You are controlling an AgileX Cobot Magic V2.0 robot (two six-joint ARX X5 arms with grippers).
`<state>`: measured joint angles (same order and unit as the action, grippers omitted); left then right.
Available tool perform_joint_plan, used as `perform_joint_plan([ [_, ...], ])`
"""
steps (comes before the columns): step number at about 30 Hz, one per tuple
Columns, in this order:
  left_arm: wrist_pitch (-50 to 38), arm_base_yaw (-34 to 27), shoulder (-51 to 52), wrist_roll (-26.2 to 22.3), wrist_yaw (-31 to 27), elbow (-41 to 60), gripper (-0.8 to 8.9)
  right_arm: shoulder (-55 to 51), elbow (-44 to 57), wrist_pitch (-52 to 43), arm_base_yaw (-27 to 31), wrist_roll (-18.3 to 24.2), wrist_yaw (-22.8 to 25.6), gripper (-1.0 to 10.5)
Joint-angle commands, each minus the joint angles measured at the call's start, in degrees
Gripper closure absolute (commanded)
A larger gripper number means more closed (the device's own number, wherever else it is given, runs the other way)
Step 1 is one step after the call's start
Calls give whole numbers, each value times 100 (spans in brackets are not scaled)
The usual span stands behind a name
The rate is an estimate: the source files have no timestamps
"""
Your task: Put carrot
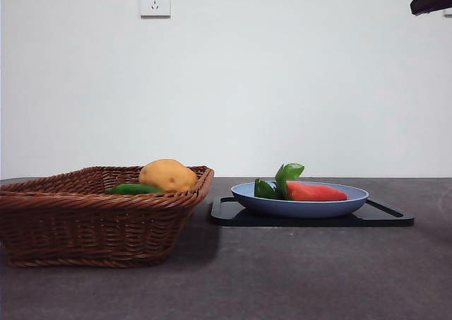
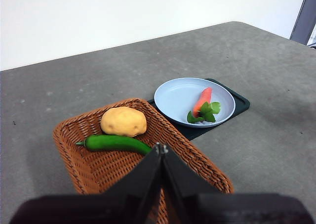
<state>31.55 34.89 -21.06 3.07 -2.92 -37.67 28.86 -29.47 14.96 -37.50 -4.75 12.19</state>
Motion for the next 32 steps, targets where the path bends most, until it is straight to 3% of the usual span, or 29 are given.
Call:
perform_joint_plan([
  [1, -52, 39, -13, 35, 15, -48, 805, 4, -46, -66, -39, -74, 20, 943],
  [4, -39, -26, 125, 0, 0, -48, 805, 4, -46, -66, -39, -74, 20, 943],
  [7, -44, -354, 391, -837, -90, -7, 805, 7, -46, -68, -39, -74, 20, 943],
  [13, -1515, -1755, 1036, -1215, -455, 859, 805, 4, -46, -70, -39, -74, 20, 943],
  [20, -2739, -3025, 1351, -1119, -431, 2223, 805, 4, -46, -70, -39, -74, 22, 943],
  [32, -2979, -3388, 1506, -103, -243, 3556, 805, 4, -46, -70, -39, -74, 20, 943],
])
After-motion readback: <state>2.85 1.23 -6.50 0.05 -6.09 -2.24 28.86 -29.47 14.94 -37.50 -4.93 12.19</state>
